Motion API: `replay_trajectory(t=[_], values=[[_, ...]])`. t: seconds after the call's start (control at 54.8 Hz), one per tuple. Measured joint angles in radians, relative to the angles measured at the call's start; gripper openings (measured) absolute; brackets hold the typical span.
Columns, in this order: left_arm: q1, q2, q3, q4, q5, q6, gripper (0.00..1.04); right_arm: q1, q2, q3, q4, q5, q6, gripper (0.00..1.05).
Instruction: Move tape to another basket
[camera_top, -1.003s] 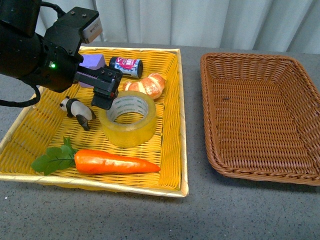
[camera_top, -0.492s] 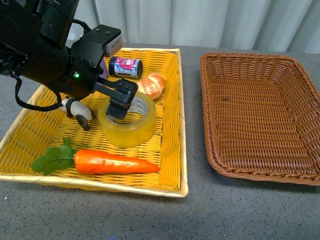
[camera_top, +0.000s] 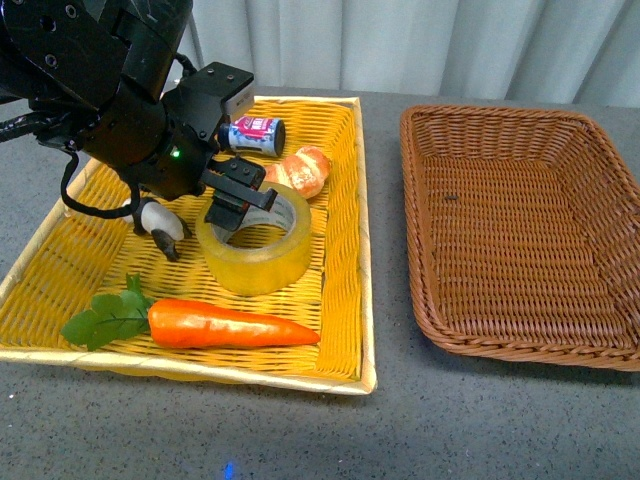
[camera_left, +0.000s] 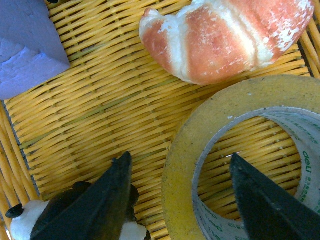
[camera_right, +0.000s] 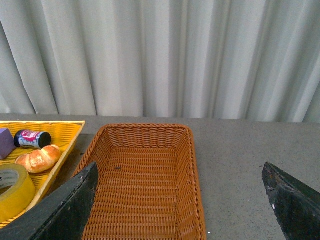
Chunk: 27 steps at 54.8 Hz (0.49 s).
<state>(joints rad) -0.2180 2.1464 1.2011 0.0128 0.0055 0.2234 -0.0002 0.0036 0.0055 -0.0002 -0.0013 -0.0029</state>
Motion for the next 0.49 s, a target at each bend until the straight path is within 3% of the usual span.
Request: replay_trajectory(t=[0.292, 0.492], values=[[0.000, -0.002, 0.004, -0.007, 0.012, -0.014, 0.16, 0.000, 0.000, 0.000, 0.000, 0.000, 0.000, 0.96], [0.000, -0.021, 0.023, -0.043, 0.045, -0.018, 0.14, 0.000, 0.000, 0.000, 0.000, 0.000, 0.000, 0.96]])
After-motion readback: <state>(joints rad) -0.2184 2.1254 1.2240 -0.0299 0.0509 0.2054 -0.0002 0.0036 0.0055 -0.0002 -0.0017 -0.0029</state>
